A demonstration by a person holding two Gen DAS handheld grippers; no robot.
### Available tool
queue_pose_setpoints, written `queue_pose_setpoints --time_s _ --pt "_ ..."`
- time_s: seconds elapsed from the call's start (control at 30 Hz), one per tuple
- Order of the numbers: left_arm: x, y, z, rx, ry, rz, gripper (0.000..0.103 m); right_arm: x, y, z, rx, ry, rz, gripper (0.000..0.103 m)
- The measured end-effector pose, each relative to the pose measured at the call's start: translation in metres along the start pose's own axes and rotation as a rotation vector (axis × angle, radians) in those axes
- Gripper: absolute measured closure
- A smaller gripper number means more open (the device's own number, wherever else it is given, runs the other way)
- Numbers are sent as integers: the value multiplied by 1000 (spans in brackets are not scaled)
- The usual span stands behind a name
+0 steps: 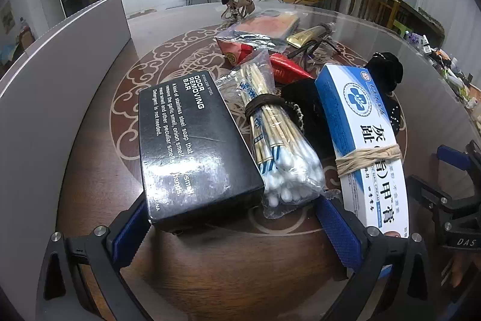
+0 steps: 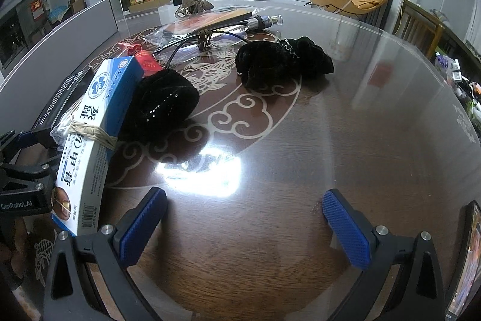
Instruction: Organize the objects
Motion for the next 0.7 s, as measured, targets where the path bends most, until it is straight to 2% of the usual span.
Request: queue_pose_setpoints --time_s 0.7 --pt "2 2 4 9 -1 -5 0 1 1 1 0 0 -2 0"
Point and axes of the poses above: each gripper's, at about its wrist camera, not at the fingertips, and y roughly against the way its jaws point, x to its right, z to its underside, the point moved 1 cm from there along -y, roughly the way its jaws point, and after that the axes turned 11 degrees about -x, right-handed, at the moved point
